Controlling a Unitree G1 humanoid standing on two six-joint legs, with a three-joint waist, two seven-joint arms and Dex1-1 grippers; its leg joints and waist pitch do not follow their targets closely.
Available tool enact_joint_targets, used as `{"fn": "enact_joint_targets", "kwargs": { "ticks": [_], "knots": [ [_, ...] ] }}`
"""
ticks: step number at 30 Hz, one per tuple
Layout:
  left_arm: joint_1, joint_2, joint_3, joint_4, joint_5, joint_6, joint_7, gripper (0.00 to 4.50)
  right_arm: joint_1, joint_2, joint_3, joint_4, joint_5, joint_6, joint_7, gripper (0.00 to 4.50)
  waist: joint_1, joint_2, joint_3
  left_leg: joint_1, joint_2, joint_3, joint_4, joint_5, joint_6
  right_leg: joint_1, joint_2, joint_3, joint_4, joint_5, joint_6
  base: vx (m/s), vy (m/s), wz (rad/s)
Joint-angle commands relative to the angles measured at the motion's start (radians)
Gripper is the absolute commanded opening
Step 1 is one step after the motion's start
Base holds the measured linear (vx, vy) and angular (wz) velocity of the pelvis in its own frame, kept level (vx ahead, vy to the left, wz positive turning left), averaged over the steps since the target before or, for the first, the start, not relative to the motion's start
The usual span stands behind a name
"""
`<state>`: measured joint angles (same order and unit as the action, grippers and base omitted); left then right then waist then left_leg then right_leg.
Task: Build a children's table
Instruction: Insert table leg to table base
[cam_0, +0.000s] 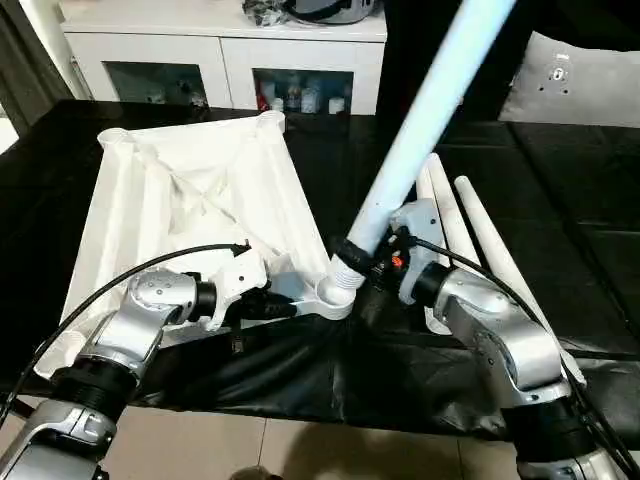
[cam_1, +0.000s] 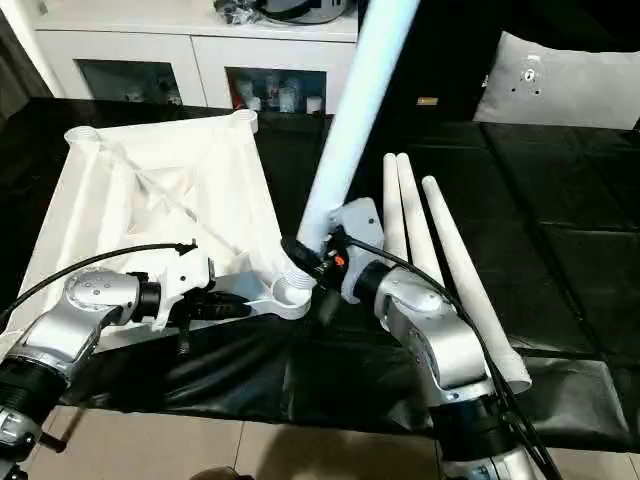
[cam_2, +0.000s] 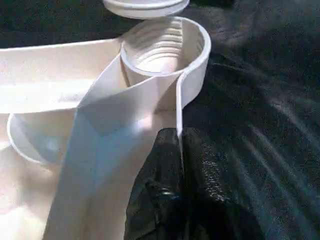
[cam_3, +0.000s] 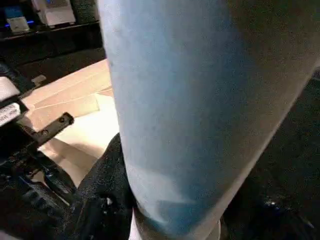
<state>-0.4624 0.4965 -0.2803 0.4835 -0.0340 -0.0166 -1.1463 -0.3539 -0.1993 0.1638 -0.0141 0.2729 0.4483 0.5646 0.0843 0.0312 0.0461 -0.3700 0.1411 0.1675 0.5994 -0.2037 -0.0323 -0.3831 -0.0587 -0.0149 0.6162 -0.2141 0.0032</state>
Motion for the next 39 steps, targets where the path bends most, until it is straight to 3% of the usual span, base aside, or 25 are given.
{"fn": "enact_joint_targets", "kwargs": {
  "ticks": [1,10,11,18,25,26,29,33,38,39],
  "knots": [
    [0.018,0.026,-0.032,0.021,0.059,0.007,-0.003,0.0,-0.018,0.0,0.007,0.004,0.005,0.008,0.019,1.88,0.001,-0.004,-0.053,0.016,0.082,-0.028,-0.085,-0.185,-0.007,0.03,-0.093,0.042,-0.063,-0.11,-0.228,0.0,0.0,0.0],
    [0.018,0.016,-0.013,-0.003,0.03,0.025,0.007,0.0,-0.074,0.001,0.025,0.048,0.003,0.01,0.055,1.88,0.004,-0.007,-0.057,0.018,0.083,-0.026,-0.082,-0.145,-0.004,0.031,-0.092,0.04,-0.055,-0.04,-0.239,0.0,0.0,0.0],
    [0.02,0.018,-0.011,-0.008,0.023,0.036,-0.002,0.44,-0.075,0.002,0.024,0.05,0.003,0.009,0.056,1.88,0.004,-0.006,-0.056,0.018,0.083,-0.026,-0.083,-0.153,-0.007,0.031,-0.092,0.04,-0.056,-0.047,-0.242,0.0,0.0,0.0],
    [0.038,0.046,0.004,-0.013,0.015,0.043,-0.013,1.0,-0.068,0.012,0.032,0.052,0.001,0.011,0.061,1.88,0.003,-0.007,-0.054,0.018,0.083,-0.027,-0.086,-0.185,-0.019,0.029,-0.092,0.042,-0.06,-0.093,-0.233,0.0,0.0,0.0],
    [0.043,0.056,0.01,-0.02,0.002,0.067,-0.026,1.0,-0.073,0.013,0.035,0.063,-0.002,0.01,0.068,1.88,0.004,-0.006,-0.053,0.02,0.083,-0.027,-0.089,-0.207,-0.032,0.026,-0.091,0.043,-0.062,-0.126,-0.225,0.0,0.0,0.0],
    [0.043,0.055,0.01,-0.018,0.0,0.068,-0.026,0.74,-0.074,0.013,0.034,0.065,-0.003,0.01,0.069,1.88,0.004,-0.006,-0.053,0.02,0.084,-0.027,-0.089,-0.203,-0.032,0.026,-0.091,0.043,-0.061,-0.12,-0.225,0.0,0.0,0.0],
    [0.043,0.053,0.01,-0.012,-0.003,0.071,-0.025,0.67,-0.075,0.011,0.036,0.069,-0.005,0.009,0.073,1.88,0.004,-0.009,-0.053,0.018,0.082,-0.026,-0.088,-0.187,-0.025,0.028,-0.091,0.043,-0.06,-0.096,-0.228,0.0,0.0,0.0],
    [0.038,0.047,0.012,0.007,0.001,0.057,-0.007,0.24,-0.078,0.007,0.04,0.074,-0.007,0.014,0.075,1.88,0.004,-0.008,-0.051,0.02,0.084,-0.026,-0.089,-0.208,-0.027,0.026,-0.092,0.044,-0.064,-0.138,-0.223,0.0,0.0,0.0],
    [0.031,0.032,0.009,0.019,0.002,0.049,-0.008,0.01,-0.091,-0.007,0.054,0.089,-0.023,0.028,0.086,1.88,0.004,-0.006,-0.051,0.021,0.084,-0.027,-0.09,-0.215,-0.034,0.025,-0.092,0.044,-0.065,-0.154,-0.218,0.0,0.0,0.0],
    [0.031,0.029,0.0,0.016,0.008,0.043,-0.012,0.0,-0.104,-0.011,0.055,0.105,-0.025,0.07,0.082,1.88,0.003,-0.007,-0.052,0.02,0.083,-0.026,-0.09,-0.21,-0.034,0.025,-0.091,0.044,-0.065,-0.143,-0.221,0.0,0.0,0.0]
  ]
}}
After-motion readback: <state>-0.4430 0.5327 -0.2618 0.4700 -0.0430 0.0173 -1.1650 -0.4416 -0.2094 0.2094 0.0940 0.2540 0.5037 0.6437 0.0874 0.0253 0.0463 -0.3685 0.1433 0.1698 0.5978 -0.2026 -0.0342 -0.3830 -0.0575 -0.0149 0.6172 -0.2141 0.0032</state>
